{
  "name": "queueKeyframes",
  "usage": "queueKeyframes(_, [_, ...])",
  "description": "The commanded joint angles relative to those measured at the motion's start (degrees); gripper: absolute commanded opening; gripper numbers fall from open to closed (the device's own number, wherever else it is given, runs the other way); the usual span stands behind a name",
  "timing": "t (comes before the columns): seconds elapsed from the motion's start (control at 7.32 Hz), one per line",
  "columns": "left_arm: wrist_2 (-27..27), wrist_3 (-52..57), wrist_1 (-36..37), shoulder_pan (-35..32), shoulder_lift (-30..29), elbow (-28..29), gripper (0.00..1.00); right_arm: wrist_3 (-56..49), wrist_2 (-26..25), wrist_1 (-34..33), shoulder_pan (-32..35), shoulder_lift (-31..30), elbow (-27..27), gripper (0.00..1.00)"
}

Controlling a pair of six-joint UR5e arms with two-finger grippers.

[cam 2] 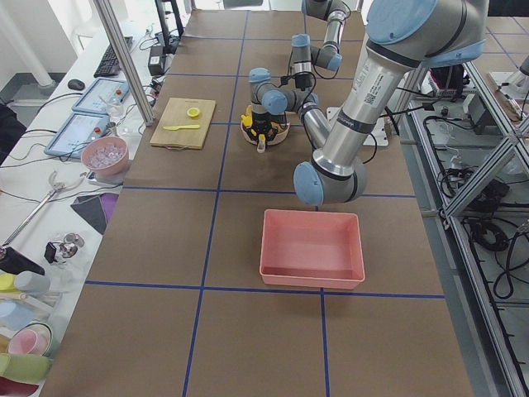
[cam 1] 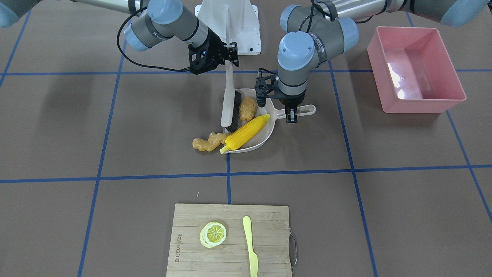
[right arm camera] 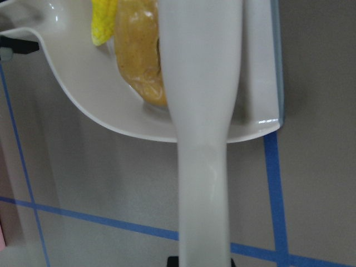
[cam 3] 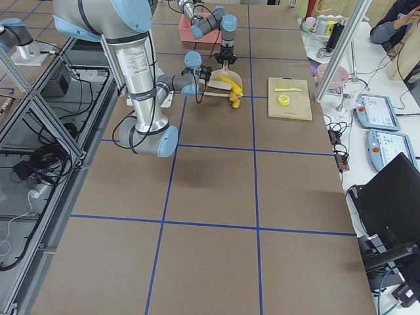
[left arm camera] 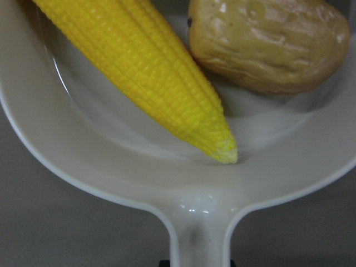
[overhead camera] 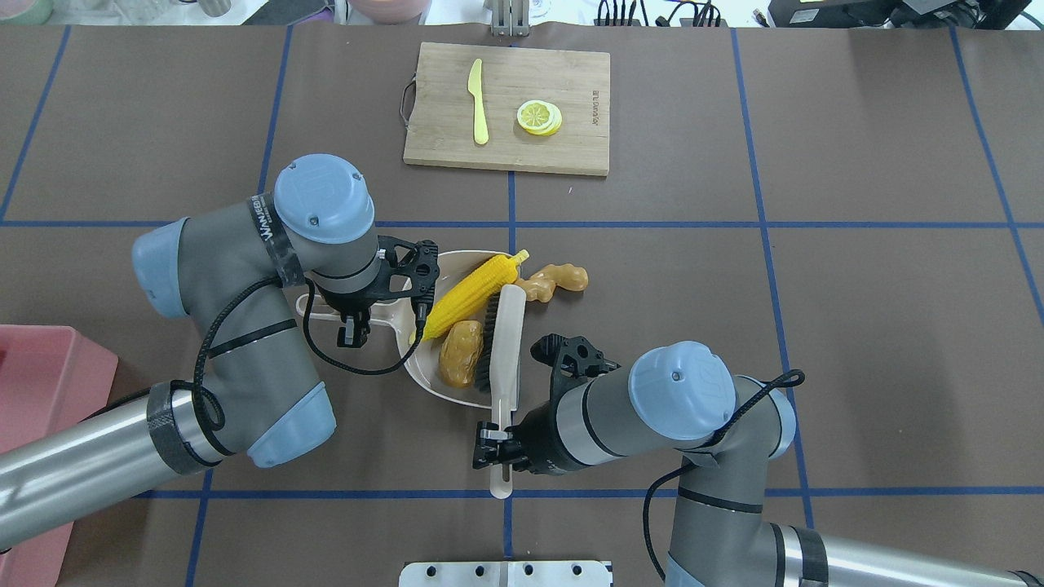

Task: Sweep and dump trash into bin
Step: 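Lift the brush back and reposition it behind the ginger with the right gripper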

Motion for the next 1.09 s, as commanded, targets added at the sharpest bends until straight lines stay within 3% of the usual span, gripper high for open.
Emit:
queueKeyframes(0.0, [0.0, 0.0, -0.1, 0.0, 0.1, 0.0, 0.0, 0.1, 5.0, -1.4, 5.0, -1.1, 1.4, 0.0])
queueKeyframes(0.41, [0.0, 0.1, -0.1, -0.3, 0.3, -0.1, 0.0, -1.5, 12.8, -3.5, 13.1, -6.5, 5.6, 0.0])
queueKeyframes(0.68, [-0.1, 0.1, -0.2, -0.6, 0.6, -0.2, 0.0, -11.5, 18.6, -3.5, 18.8, -10.1, 5.3, 0.0])
queueKeyframes(0.96, [-0.1, 0.0, -0.1, -0.6, 0.6, 0.1, 0.0, -21.7, 20.3, -3.3, 19.1, -13.7, 4.8, 0.0])
